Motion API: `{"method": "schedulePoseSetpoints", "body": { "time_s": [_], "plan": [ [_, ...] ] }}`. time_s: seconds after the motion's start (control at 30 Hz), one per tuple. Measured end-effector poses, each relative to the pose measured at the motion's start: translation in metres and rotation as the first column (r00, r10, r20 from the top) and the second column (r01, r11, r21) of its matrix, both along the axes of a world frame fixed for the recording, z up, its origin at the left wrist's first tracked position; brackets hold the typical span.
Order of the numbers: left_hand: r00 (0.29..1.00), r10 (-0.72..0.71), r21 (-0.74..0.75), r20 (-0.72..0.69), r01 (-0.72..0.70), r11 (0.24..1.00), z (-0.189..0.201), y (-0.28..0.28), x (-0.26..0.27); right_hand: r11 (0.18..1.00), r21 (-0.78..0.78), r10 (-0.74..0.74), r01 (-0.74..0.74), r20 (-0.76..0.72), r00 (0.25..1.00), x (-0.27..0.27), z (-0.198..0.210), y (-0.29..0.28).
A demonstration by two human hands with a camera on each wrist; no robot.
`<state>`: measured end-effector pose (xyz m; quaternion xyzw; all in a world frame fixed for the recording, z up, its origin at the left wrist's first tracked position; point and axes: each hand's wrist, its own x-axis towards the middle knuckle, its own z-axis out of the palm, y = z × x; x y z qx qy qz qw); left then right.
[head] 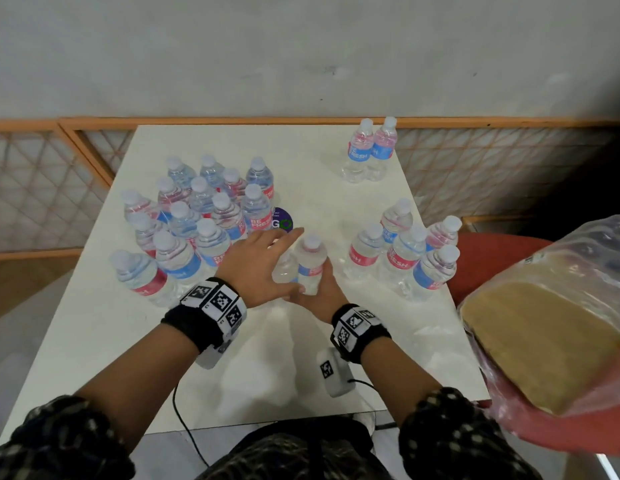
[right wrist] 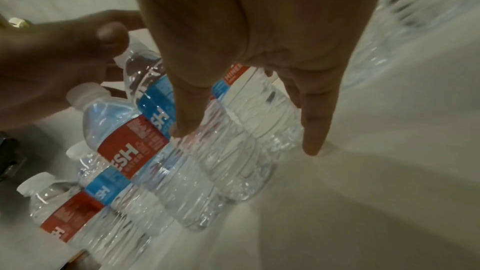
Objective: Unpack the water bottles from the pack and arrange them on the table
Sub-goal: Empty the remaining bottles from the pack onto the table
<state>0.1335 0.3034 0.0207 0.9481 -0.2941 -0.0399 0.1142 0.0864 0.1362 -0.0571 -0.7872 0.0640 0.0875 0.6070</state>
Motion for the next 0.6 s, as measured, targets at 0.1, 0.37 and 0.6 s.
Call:
{"method": "schedulePoseSetpoints", "body": {
  "time_s": [0.1, 0.37, 0.6],
  "plan": [
    [0.996, 0.071, 0.042, 0.048, -0.073, 0.996, -0.001, 0.01, 0.004, 1.0, -0.003, 0.029, -0.029, -0.012, 1.0, 0.02, 0.006, 0.024],
    [0.968, 0.116, 0.01, 0.224, -0.121, 0.993, 0.001, 0.005, 0.005, 0.979, -0.152, 0.095, -0.133, -0.235, 0.967, 0.023, 0.03, 0.01],
    [0.968, -0.135, -0.219, 0.209, 0.181, 0.959, 0.016, -0.106, 0.007, 0.986, -0.156, -0.008, -0.054, -0.373, 0.928, -0.02, 0.041, -0.106]
  ]
}}
